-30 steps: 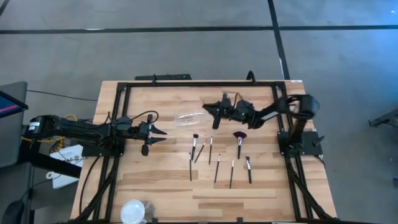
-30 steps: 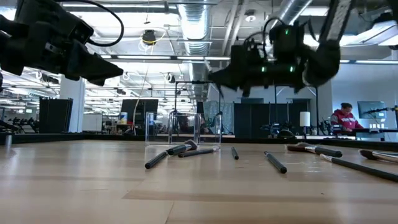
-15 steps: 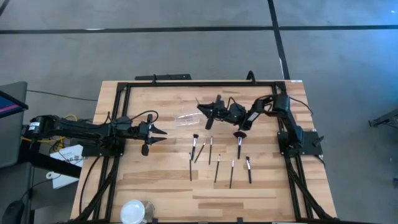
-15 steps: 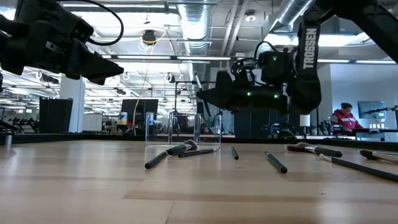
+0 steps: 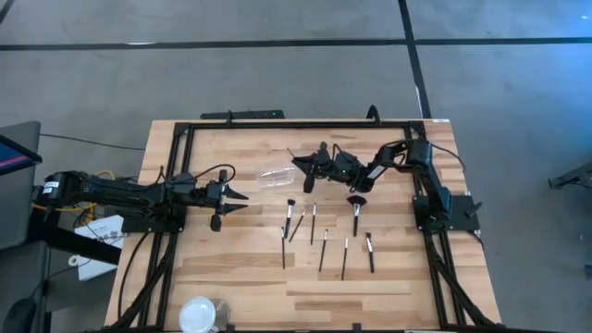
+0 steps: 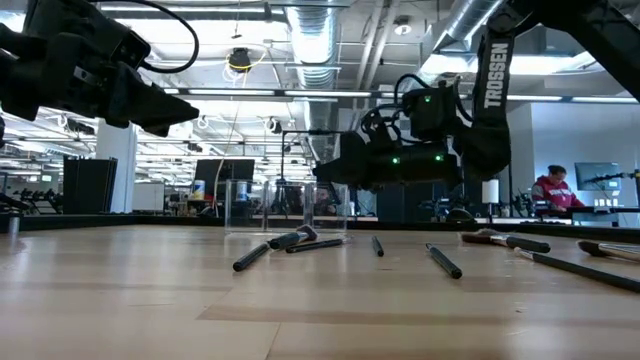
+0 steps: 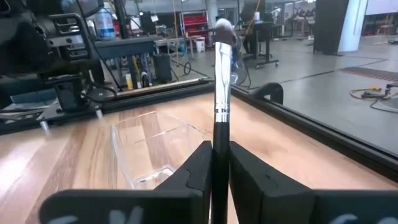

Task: Put items in baskets/containers
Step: Put the black eyeshadow brush into the transparent organizer

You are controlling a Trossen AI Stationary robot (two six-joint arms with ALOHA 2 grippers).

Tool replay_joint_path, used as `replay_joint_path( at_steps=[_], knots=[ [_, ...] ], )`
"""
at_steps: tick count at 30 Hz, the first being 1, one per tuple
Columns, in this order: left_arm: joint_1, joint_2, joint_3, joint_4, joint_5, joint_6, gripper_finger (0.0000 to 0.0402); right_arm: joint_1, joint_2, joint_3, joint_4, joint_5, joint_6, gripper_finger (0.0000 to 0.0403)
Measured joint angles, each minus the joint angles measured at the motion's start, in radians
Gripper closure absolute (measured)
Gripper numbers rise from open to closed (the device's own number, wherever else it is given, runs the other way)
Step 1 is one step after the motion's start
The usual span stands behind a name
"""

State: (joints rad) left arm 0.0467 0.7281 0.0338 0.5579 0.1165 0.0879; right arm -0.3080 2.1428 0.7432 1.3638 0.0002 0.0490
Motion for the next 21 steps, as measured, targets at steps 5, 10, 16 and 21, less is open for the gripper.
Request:
replay_joint_path(
  at_steps=[5,10,16,21],
  knots=[
    [0.000,0.000,0.000,0.000,0.000,0.000,0.0300,0.007,-0.002,0.016,-0.005,0.000,0.003,0.0341],
    [0.000,0.000,0.000,0.000,0.000,0.000,0.0300,0.010,-0.006,0.028,-0.054,0.003,-0.005,0.0328],
    [0.000,0.000,0.000,0.000,0.000,-0.002,0.0300,0.014,-0.028,0.025,-0.051,0.002,-0.005,0.0303],
    [0.000,0.000,0.000,0.000,0.000,-0.023,0.0300,0.056,-0.167,0.026,-0.139,-0.002,-0.022,0.0270]
  ],
)
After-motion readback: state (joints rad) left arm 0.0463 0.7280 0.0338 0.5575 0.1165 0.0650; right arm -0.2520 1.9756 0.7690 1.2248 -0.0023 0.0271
